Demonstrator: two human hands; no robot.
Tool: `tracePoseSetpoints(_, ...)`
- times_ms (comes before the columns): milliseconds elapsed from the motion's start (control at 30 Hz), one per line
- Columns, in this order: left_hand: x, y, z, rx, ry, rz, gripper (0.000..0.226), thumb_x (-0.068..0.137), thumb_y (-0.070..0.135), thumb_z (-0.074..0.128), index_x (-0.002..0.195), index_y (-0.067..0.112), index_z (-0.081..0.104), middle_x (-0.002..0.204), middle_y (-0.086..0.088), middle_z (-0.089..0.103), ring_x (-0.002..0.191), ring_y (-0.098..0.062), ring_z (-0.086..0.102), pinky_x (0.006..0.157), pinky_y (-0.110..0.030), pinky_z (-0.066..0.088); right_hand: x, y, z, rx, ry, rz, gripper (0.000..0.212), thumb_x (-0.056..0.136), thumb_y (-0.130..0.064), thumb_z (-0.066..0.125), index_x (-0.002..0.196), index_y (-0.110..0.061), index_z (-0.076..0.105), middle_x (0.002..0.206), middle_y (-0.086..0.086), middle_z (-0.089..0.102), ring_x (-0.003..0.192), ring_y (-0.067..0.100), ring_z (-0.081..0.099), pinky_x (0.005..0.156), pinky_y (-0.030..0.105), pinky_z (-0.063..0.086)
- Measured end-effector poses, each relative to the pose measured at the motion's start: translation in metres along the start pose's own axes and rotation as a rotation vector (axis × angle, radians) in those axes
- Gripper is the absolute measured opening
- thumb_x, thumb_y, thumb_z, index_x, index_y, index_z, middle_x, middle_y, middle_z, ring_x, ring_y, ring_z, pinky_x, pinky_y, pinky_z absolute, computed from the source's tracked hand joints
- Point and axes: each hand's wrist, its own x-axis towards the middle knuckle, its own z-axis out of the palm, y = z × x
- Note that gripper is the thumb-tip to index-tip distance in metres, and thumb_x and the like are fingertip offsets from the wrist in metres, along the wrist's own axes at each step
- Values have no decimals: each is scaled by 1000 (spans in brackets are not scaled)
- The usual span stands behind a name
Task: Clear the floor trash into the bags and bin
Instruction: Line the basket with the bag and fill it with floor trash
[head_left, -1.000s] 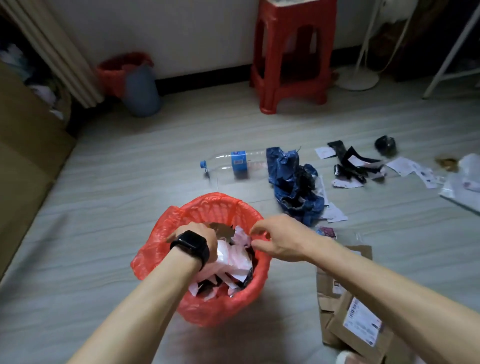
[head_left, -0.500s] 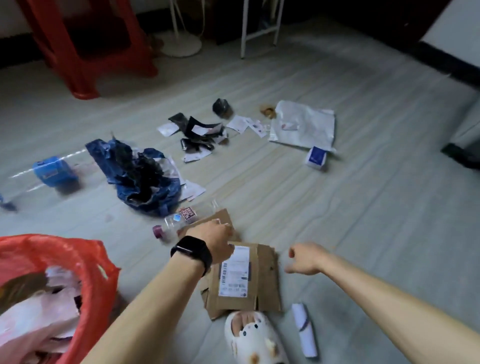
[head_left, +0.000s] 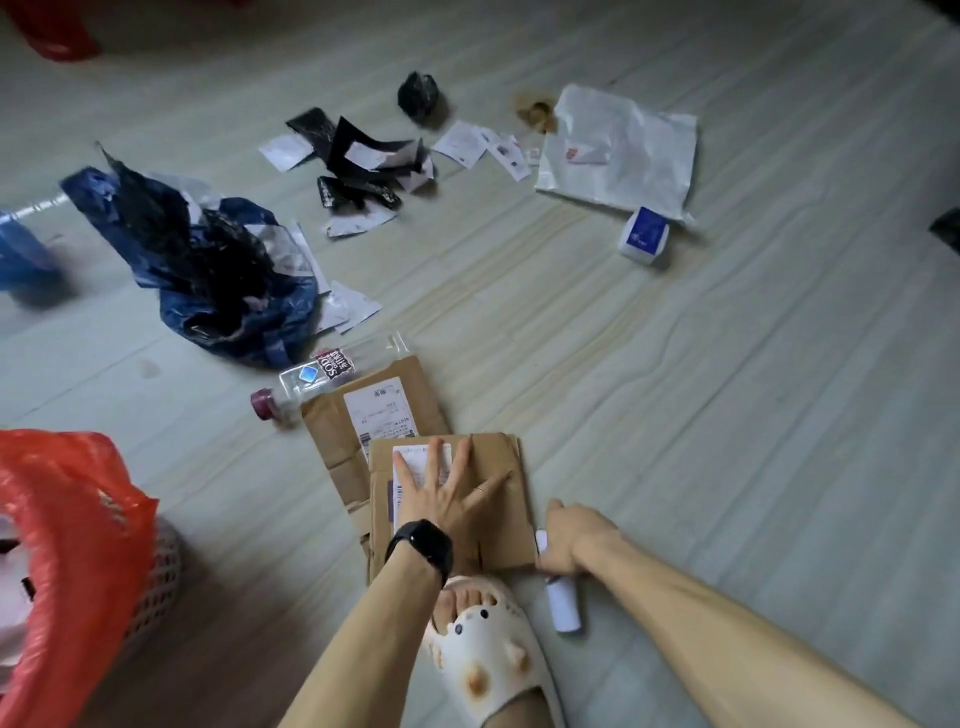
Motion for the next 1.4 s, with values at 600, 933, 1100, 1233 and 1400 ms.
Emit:
tracePoseSetpoints(600, -9, -211, -36, -317, 361, -409, 31, 94, 43, 43, 100, 20, 62, 106, -6, 60, 100, -29, 56, 77, -36, 46, 58, -196, -173, 246, 468, -370, 34, 82, -36, 43, 113, -23, 44, 121, 10, 46, 107, 39, 53, 81, 41, 38)
tracePoseSetpoints(933, 32, -273, -52, -491, 475, -459, 34, 96, 45, 41, 118, 22, 52, 112, -5, 61, 103, -31, 55, 83, -42, 50, 95, -255, -238, 236, 711, -430, 31, 95, -51, 43, 115, -28, 50, 124, 6, 51, 105, 37, 59, 86, 40, 43)
tracePoseSetpoints(1100, 49, -277, -47, -599, 348, -427, 42, 93, 54, 34, 86, 23, 62, 88, -5, 68, 79, -30, 62, 66, -35, 50, 128, -277, -268, 220, 559, -276, 48, 91, -53, 51, 123, -17, 54, 128, 11, 59, 116, 34, 56, 83, 37, 43)
tracePoseSetpoints(1233, 57, -286, -46, -489, 375, -399, 27, 93, 41, 41, 94, 23, 61, 102, -4, 64, 95, -30, 60, 68, -35, 42, 134, -301, -265, 277, 425, -150, 93, 74, -79, 56, 139, -14, 42, 136, 16, 50, 123, 36, 52, 86, 40, 43)
tracePoseSetpoints(1400, 68, -298, -40, -530, 256, -479, 47, 94, 36, 49, 138, 22, 39, 131, -8, 48, 117, -34, 50, 89, -45, 45, 138, -326, -241, 251, 532, -168, 82, 73, -71, 66, 131, -21, 36, 126, 17, 50, 108, 35, 59, 74, 37, 38)
